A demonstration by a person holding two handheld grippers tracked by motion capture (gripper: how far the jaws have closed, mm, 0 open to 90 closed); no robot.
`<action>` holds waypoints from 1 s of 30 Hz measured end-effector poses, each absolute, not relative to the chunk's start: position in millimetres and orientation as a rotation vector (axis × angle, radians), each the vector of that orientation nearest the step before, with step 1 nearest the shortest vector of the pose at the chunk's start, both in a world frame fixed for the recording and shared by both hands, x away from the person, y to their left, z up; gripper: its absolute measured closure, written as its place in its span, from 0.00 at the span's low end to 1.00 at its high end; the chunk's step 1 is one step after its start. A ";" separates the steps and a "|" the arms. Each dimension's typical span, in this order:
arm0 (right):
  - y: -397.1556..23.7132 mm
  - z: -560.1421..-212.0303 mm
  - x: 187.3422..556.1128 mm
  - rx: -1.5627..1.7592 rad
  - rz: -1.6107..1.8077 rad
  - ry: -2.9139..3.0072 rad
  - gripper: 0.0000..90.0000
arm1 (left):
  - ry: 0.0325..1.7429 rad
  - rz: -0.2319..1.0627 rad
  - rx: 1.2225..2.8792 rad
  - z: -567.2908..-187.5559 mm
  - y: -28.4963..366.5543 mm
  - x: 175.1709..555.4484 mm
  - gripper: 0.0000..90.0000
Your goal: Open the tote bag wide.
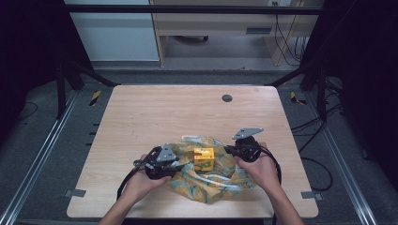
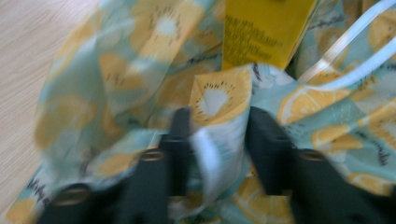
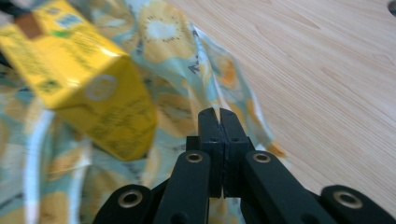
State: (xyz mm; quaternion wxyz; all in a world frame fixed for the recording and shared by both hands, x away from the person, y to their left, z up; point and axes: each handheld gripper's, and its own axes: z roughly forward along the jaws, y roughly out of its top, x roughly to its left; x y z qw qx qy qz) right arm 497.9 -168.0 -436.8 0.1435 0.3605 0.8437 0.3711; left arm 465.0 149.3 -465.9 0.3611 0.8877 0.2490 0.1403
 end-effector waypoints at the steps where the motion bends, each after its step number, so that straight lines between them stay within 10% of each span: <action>1: -170.7 -439.7 500.8 1.052 1.066 2.430 1.00 | 0.640 0.362 2.291 -466.7 150.8 464.1 0.87; 30: -207.8 -476.3 537.9 1.193 0.944 2.346 1.00 | 0.663 0.377 2.301 -466.5 177.8 444.2 0.99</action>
